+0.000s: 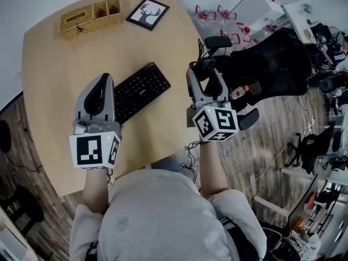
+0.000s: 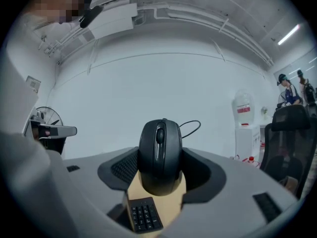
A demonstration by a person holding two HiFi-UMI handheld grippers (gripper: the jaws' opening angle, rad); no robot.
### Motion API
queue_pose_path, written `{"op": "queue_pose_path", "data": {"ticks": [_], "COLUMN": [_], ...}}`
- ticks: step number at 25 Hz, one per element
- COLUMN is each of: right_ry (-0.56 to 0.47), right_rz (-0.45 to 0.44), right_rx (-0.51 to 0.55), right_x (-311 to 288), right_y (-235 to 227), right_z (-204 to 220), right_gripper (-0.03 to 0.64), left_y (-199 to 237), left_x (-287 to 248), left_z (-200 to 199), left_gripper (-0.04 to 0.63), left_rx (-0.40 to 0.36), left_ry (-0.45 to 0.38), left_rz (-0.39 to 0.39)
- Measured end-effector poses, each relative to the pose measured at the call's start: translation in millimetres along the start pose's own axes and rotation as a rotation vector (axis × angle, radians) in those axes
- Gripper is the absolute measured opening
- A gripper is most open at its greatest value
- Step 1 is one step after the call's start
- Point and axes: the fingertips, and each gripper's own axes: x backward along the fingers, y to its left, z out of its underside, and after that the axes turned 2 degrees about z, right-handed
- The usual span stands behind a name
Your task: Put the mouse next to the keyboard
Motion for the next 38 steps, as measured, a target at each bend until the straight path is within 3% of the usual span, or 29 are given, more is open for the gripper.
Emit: {"op": "queue_pose_path", "data": {"ticks": [15, 28, 38], "right_ry": [0.269, 0.475, 0.616], "right_rz": [-0.106, -0.207, -0.255], "right_rx": [-0.022, 0.041, 0.061], "right_x": [-66.0, -102.6, -114.2], "right_y": [-35.7, -36.4, -29.8], "right_z": [94.2, 164.9, 211.1], "right_gripper": [0.249, 0.249, 0.249], "left_y": [-1.7, 3.9, 6.3], "left_x": [-16.8, -14.2, -16.5], "left_z": [21.8, 42.8, 53.9], "left_gripper": [0.009, 0.009, 0.009], "left_rx": [0.021, 0.041, 0.048], "left_ry": [0.055, 0.106, 0.129], "left_rz": [-0.155, -0.292, -0.344]}}
